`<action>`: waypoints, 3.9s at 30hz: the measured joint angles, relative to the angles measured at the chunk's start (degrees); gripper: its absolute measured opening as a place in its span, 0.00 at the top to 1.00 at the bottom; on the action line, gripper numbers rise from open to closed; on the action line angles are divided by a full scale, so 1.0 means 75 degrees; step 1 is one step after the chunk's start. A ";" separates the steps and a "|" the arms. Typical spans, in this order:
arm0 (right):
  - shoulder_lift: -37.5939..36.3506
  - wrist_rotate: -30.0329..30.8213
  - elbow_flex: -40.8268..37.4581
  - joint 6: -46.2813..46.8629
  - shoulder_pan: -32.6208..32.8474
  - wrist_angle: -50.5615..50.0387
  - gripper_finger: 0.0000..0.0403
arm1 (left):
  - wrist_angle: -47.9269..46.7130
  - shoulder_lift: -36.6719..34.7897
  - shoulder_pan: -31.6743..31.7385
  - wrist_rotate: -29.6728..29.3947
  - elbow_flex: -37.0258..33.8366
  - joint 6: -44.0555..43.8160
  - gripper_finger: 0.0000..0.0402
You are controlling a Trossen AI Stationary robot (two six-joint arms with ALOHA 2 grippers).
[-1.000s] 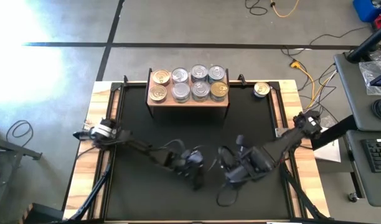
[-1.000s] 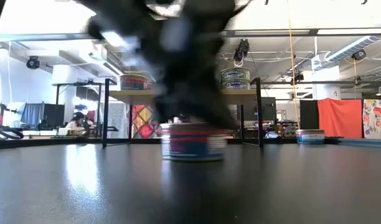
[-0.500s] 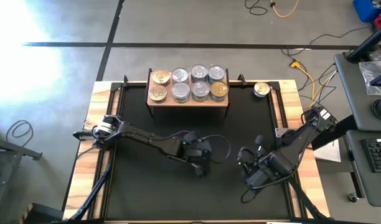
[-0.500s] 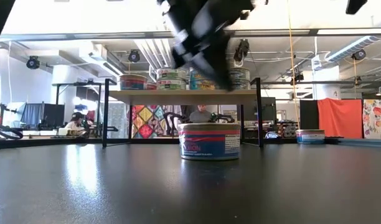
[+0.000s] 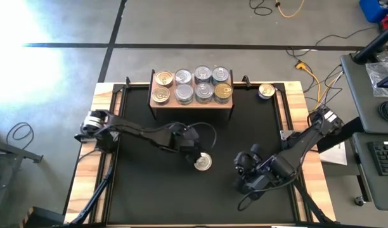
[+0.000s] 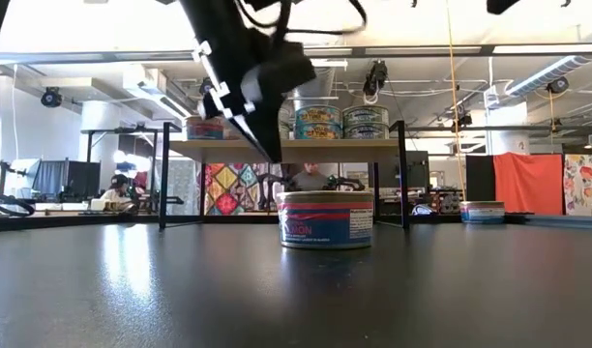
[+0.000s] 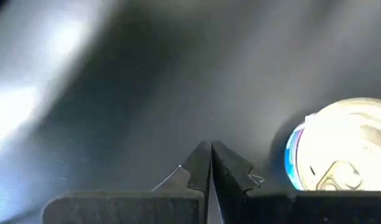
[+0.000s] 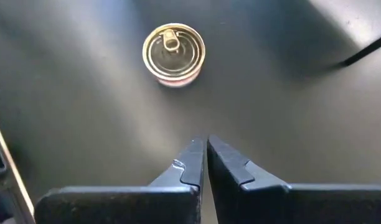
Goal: Stack canned seafood by type on shelf
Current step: Stack the left blue pink tuna can on the top of the top blue pink tuna can on the shelf
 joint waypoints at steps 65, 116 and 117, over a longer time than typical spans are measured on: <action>0.3855 -0.1226 0.0087 -0.4876 -0.2079 0.1506 0.44 | 0.3828 -0.0401 0.0217 0.4487 -0.2301 0.5916 0.03; 0.3773 -0.0806 0.0469 -0.6493 -0.2427 0.1956 0.40 | 0.5520 0.0855 0.0127 0.5033 -0.1697 0.4722 0.12; 0.3771 -0.0866 0.0538 -0.6403 -0.2404 0.1846 0.40 | 0.5517 0.0793 0.0121 0.4935 -0.1723 0.4640 0.12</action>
